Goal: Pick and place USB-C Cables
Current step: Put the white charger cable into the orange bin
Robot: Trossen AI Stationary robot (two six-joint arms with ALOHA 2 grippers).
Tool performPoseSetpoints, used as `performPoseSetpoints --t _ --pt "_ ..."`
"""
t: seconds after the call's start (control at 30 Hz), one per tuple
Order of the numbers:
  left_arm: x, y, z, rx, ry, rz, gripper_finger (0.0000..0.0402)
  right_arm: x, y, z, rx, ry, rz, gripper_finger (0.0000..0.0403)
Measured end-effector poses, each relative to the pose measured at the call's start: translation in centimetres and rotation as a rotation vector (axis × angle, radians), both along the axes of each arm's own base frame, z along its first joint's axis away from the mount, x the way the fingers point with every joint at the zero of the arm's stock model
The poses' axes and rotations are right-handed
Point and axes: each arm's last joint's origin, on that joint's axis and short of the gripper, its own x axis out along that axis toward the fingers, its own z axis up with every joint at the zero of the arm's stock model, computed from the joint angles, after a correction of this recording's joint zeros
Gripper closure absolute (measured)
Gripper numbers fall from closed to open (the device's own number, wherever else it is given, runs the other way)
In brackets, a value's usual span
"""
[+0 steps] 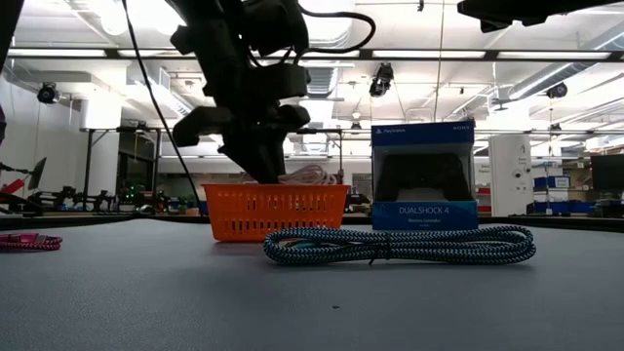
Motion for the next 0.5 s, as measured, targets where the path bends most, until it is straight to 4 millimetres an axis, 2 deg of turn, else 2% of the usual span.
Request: performPoseSetpoints --t 0.5 --pt "0.07 0.31 -0.34 0.006 0.013 0.003 0.0373 0.00 0.00 0.00 0.002 0.000 0.000 0.0365"
